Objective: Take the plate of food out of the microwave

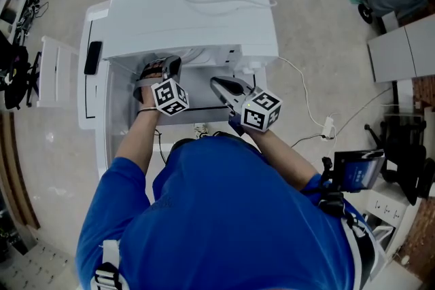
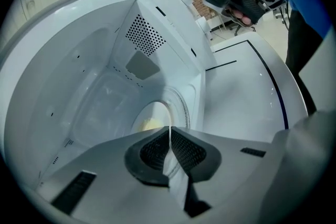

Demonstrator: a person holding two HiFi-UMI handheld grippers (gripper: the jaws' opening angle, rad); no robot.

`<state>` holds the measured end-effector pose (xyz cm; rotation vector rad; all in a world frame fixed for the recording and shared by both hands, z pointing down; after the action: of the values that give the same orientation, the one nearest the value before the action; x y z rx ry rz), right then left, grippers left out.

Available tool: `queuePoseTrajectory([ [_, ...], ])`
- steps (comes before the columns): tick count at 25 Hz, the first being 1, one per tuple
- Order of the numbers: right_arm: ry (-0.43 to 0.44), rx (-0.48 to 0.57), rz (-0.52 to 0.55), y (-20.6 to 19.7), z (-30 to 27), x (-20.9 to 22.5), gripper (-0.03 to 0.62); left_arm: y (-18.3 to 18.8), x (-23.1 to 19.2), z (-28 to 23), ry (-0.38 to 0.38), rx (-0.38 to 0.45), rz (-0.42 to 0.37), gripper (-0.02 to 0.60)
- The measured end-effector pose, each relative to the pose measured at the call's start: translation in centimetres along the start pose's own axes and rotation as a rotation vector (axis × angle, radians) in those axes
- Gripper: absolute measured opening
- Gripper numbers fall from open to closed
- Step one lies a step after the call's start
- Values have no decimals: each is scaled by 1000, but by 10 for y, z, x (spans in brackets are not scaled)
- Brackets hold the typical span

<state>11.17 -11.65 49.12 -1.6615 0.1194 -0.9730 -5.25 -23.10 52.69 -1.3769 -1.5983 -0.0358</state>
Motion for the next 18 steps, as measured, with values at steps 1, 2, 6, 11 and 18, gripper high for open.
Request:
queuePoseTrajectory([
  [1, 0, -1, -1, 0, 0, 0, -5, 0, 0, 1, 2, 1, 2, 20],
  [2, 0, -1, -1, -1, 0, 0, -5, 0, 0, 1, 4, 2, 4, 19],
  [6, -2, -1, -6, -2, 1, 1, -5, 1, 4, 4, 4, 8, 10, 17],
  [11, -2, -7, -13, -4, 2, 3, -5, 2, 12, 10, 8, 7, 28, 17],
  [18, -10, -2, -64, -11, 3, 10, -5, 3, 19, 18, 18, 6, 39, 17],
])
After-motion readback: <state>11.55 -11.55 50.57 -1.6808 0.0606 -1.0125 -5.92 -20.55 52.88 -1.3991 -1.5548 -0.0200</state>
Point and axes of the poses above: the fingertips, and each gripper's own axes: z backward along the fingers, x to its right, y out of its top, the point moved 9 cm from there along z, backward along the fingers, and after that the axes turned 11 degrees about x, right-handed, at the moved point
